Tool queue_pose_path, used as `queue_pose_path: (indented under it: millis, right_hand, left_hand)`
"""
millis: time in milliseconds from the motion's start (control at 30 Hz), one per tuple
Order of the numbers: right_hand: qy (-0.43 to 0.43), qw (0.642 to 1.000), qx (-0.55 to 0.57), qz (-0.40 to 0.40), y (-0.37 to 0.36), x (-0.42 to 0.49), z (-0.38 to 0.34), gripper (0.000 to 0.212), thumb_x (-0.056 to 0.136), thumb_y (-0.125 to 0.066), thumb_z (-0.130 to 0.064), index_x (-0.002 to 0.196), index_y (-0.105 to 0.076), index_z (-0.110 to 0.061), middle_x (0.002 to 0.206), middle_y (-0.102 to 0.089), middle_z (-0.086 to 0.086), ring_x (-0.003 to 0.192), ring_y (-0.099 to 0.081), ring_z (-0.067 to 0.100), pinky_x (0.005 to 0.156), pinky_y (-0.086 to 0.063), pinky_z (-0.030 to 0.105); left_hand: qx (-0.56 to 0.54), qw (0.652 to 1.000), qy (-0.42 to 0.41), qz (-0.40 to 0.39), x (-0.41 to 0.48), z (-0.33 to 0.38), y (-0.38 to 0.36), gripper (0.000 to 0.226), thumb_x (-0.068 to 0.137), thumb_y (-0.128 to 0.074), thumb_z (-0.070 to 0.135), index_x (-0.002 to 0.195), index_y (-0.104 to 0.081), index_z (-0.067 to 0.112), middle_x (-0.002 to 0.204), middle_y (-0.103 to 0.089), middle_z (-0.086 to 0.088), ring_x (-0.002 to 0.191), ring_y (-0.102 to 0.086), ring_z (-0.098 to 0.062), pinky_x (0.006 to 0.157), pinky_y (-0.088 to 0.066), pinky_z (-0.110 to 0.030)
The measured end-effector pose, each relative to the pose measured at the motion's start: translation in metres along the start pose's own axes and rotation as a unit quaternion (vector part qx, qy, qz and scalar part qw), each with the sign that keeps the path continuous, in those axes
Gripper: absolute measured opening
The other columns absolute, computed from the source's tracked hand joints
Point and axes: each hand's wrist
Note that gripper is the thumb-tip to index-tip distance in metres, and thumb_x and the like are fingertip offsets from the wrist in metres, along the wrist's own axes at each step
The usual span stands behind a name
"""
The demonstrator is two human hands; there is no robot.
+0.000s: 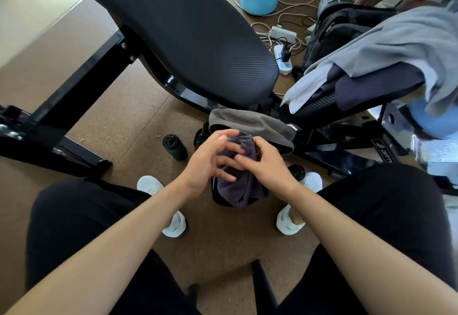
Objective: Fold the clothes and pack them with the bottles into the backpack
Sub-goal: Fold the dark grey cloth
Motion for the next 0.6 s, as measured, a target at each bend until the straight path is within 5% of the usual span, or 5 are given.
queue_pose_path:
  millis: [133,267,433,600]
  right_hand:
    - [-0.081,0.983,0.163,0.005,0.007,0.004,-0.003,0.019,0.101,-0.061,-0.014,0.118,-0.069,-0.012,0.113,-0.075,0.011,0.105,-0.071,0.022,0.098,-0.054,0.041]
    - [-0.141,0.954,0.263,-0.017,0.015,0.007,-0.010,0.023,0.103,-0.057,-0.018,0.121,-0.068,-0.009,0.115,-0.072,0.017,0.104,-0.067,0.029,0.103,-0.050,0.046]
    - [-0.180,0.924,0.336,-0.008,0.019,0.006,-0.020,0.024,0.105,-0.052,-0.023,0.118,-0.067,-0.009,0.105,-0.076,0.009,0.098,-0.071,0.023,0.096,-0.055,0.040]
    - [-0.211,0.937,0.276,0.045,0.015,0.011,-0.012,0.028,0.109,-0.046,-0.031,0.120,-0.067,-0.016,0.117,-0.075,0.008,0.108,-0.071,0.021,0.100,-0.055,0.039]
  left_hand:
    - [0.018,0.994,-0.049,0.096,0.003,0.009,0.009,0.039,0.098,-0.045,0.033,0.129,-0.060,0.014,0.111,-0.074,-0.010,0.071,-0.068,-0.026,0.048,-0.051,-0.027]
    - [0.086,0.968,-0.053,0.231,0.009,0.003,0.025,0.025,0.098,-0.060,0.017,0.122,-0.065,0.014,0.107,-0.070,-0.004,0.085,-0.063,-0.015,0.067,-0.051,-0.027]
    - [0.064,0.992,0.083,0.067,0.008,-0.011,0.027,0.060,0.082,-0.075,0.048,0.136,-0.057,0.030,0.130,-0.069,0.003,0.121,-0.065,-0.020,0.104,-0.050,-0.043]
    - [0.147,0.985,-0.054,0.073,0.004,-0.014,0.015,0.071,0.097,-0.068,0.030,0.153,-0.026,0.042,0.147,-0.049,0.014,0.128,-0.057,-0.006,0.103,-0.052,-0.027]
Point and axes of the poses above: each hand's wrist, its own x-axis towards the middle knuckle, its own y-axis out of the back of the hand, z = x × y
